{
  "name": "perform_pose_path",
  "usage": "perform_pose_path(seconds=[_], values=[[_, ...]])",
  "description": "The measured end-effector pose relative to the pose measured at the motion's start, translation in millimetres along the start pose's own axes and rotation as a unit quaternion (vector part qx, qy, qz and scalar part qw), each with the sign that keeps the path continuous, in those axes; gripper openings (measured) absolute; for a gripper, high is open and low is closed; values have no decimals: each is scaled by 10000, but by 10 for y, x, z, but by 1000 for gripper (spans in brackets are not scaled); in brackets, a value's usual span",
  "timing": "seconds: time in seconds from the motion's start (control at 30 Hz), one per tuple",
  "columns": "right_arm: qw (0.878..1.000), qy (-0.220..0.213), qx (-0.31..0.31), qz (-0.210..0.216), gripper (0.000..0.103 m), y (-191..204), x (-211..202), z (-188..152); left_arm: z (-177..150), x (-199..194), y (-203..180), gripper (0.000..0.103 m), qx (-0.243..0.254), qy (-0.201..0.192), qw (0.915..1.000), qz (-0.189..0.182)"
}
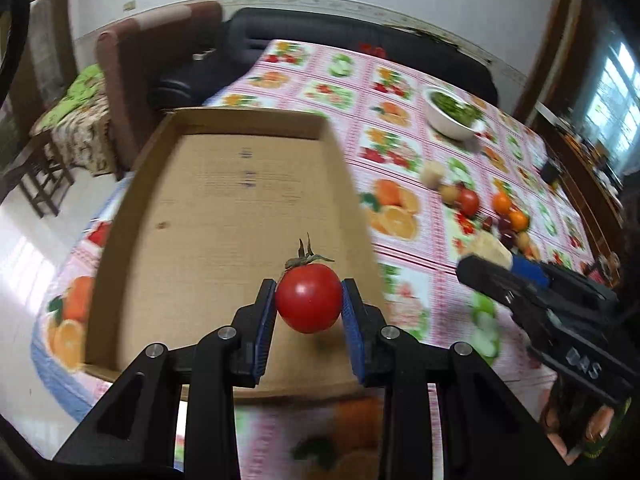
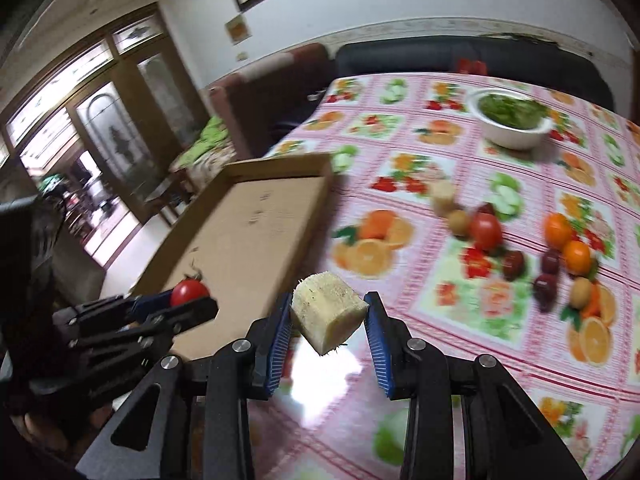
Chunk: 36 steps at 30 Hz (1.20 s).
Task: Organize fruits
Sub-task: 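Carry the tomato with the left tool while the right tool carries the cheese cube over the box, then open the left tool to drop the tomato while the right tool drops the cheese into the box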
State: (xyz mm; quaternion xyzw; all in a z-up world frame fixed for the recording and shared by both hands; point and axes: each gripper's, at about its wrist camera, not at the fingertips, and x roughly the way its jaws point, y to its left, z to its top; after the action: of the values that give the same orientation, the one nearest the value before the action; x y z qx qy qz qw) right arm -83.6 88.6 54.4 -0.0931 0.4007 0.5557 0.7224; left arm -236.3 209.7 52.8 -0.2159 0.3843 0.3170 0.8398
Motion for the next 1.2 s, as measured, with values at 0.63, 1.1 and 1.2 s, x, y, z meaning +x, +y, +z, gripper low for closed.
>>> perform_pose_path(seconds=[0.63, 1.1, 1.2], values=[[9856, 1186, -905, 801, 37, 875, 1058, -37, -124, 392, 617, 30, -440, 570, 9959, 552], [9842, 1310, -993, 663, 41, 869, 1100, -14, -155, 280, 583, 43, -308, 531, 9963, 608], [9860, 1215, -951, 637, 48, 851, 1020, -14, -155, 216, 569, 44, -302, 465, 9968, 580]])
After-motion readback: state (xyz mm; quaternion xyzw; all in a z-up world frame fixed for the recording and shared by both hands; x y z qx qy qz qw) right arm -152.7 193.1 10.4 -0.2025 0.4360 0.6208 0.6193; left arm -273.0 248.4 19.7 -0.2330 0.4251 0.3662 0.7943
